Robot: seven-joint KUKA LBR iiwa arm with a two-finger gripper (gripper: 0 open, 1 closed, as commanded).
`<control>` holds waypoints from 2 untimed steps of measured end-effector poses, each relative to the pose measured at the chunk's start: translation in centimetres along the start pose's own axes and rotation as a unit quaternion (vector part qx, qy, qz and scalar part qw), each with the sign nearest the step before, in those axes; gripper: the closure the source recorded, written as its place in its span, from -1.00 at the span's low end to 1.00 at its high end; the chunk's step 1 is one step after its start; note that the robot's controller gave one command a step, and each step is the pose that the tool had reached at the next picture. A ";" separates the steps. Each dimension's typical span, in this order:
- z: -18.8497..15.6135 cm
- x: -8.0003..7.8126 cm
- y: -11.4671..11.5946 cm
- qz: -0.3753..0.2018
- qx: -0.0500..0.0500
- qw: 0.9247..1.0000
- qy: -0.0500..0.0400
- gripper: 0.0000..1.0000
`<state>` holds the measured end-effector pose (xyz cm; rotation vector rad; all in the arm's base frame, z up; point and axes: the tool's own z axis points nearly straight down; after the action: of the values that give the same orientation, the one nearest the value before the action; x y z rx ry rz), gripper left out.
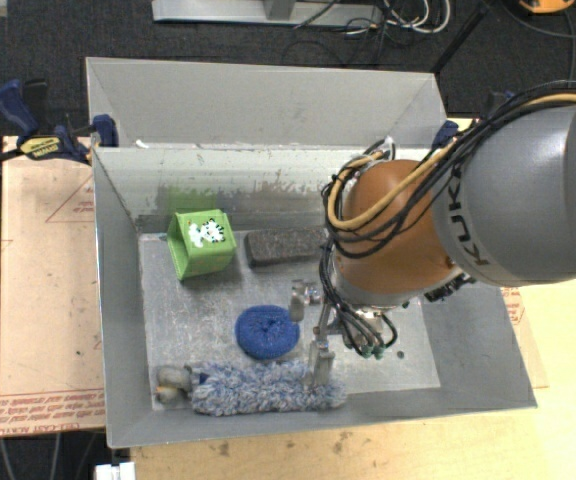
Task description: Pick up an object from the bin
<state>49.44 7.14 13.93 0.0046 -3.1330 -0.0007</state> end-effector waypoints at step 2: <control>3.9 -0.3 4.0 -0.026 0.000 1.000 -0.008 -1.00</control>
Offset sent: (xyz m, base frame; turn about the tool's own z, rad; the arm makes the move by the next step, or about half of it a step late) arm -0.0023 0.0673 -0.0693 -0.0884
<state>49.67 11.12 10.07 0.0868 -3.1474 0.0000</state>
